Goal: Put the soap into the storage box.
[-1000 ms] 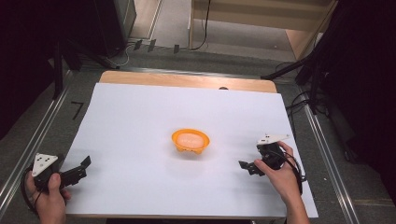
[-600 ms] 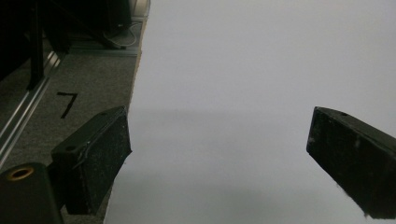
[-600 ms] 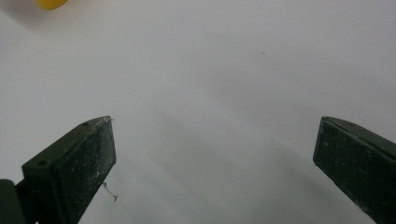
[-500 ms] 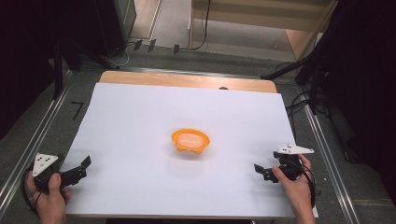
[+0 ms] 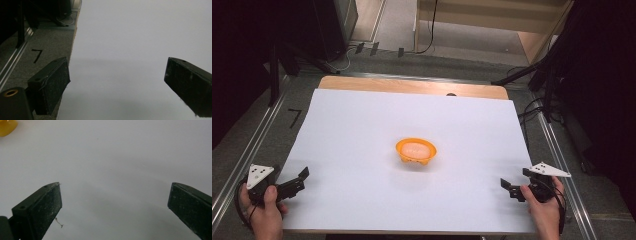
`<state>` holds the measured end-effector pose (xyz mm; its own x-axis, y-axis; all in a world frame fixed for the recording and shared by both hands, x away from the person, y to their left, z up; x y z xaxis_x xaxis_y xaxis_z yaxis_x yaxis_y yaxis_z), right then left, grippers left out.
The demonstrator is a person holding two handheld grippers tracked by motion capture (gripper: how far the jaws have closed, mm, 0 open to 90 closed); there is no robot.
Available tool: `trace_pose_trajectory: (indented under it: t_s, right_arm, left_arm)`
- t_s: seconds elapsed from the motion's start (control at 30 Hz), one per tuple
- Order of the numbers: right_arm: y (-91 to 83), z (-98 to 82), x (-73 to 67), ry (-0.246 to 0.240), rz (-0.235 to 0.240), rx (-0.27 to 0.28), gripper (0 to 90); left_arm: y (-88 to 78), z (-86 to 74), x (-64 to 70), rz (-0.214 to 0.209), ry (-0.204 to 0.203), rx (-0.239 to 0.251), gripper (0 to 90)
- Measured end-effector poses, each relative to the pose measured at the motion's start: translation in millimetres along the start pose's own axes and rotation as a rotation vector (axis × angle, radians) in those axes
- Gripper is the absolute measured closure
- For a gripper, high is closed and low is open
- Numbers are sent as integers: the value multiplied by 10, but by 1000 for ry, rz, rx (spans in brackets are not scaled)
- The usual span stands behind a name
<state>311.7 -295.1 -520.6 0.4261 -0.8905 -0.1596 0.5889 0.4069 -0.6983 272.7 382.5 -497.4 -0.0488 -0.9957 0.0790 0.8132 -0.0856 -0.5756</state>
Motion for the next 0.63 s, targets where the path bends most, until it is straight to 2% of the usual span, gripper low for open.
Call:
trace_pose_trajectory:
  t_s: [0.2, 0.27, 0.4, 0.47, 0.63]
  right_arm:
    - [-123, -108, 102, 38, -28, 63, 0]
    - [-138, -166, 140, 57, -37, 66, 0]
    - [-194, -224, 194, 82, -37, 111, 0]
    - [-223, -226, 209, 91, -31, 149, 0]
    - [-248, -244, 198, 97, -33, 196, 4]
  left_arm:
    - [-11, -1, -7, 4, -3, 4, 67]
    - [-12, 0, -7, 4, -5, 6, 67]
    - [-12, 1, -9, 6, -11, 9, 67]
    - [-12, 1, -6, 5, -7, 9, 67]
    - [-9, -2, -7, 3, -3, 3, 68]
Point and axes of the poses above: each handheld gripper's, and its own axes: y roughly forward along the jaws, z roughly out of its top, x roughly to its right, the point moved 7 cm from there along y, roughly forward along the jaws, and after that the axes turned 5 degrees about -x, right-handed, at the moved point
